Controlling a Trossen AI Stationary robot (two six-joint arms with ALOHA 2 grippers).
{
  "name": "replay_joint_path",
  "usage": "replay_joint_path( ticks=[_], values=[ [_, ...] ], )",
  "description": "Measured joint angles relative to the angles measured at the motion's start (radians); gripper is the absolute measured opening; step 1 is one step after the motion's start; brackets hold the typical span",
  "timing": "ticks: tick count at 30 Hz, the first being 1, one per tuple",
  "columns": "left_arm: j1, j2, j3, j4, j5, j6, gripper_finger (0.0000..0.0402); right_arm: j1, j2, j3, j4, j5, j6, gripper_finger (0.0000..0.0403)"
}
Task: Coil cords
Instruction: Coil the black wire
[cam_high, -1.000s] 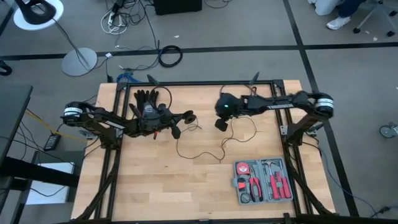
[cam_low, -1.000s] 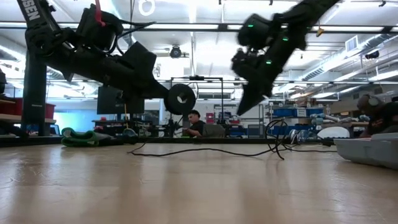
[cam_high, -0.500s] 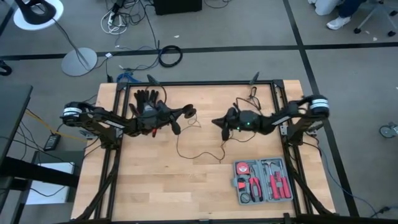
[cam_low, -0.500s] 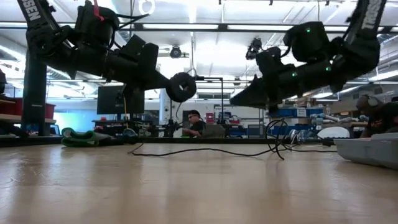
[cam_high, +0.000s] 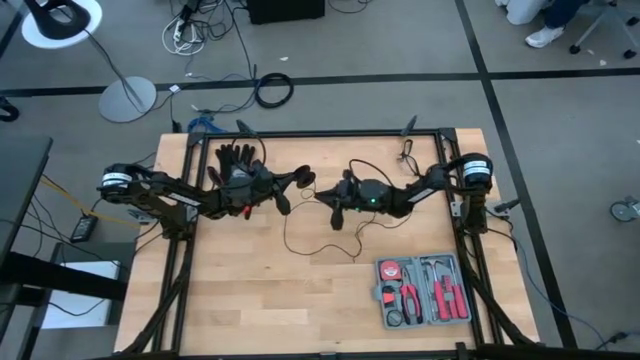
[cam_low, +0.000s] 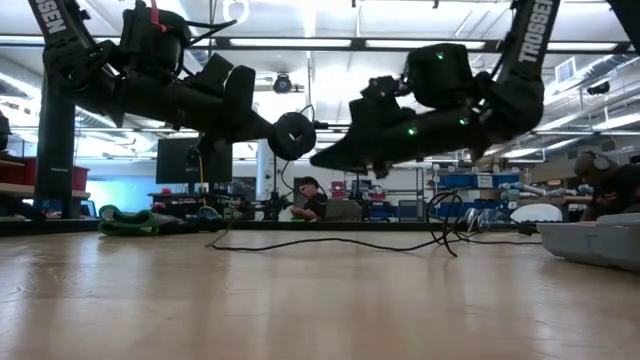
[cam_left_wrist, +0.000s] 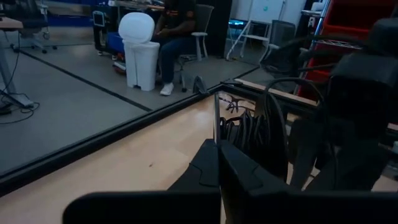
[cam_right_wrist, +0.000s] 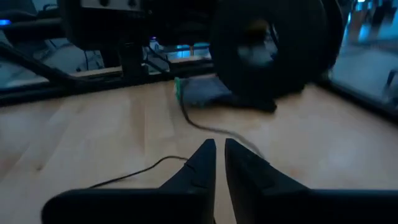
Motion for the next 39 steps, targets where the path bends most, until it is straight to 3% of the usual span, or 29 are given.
replay_joint_path(
  ticks=[7, 15, 39],
  values=[
    [0.0, 0.0, 0.0, 0.018, 0.008, -0.003, 0.0, -0.002, 0.0, 0.087, -0.147, 0.042, -0.174, 0.0063],
    [-0.001, 0.0, 0.0, 0.066, 0.019, -0.004, 0.0, -0.018, 0.0, 0.186, -0.386, 0.044, -0.248, 0.0068],
    [-0.002, 0.0, 0.0, 0.065, 0.052, -0.03, 0.0, -0.037, 0.0, 0.187, -0.384, 0.046, -0.384, 0.0067]
  ],
)
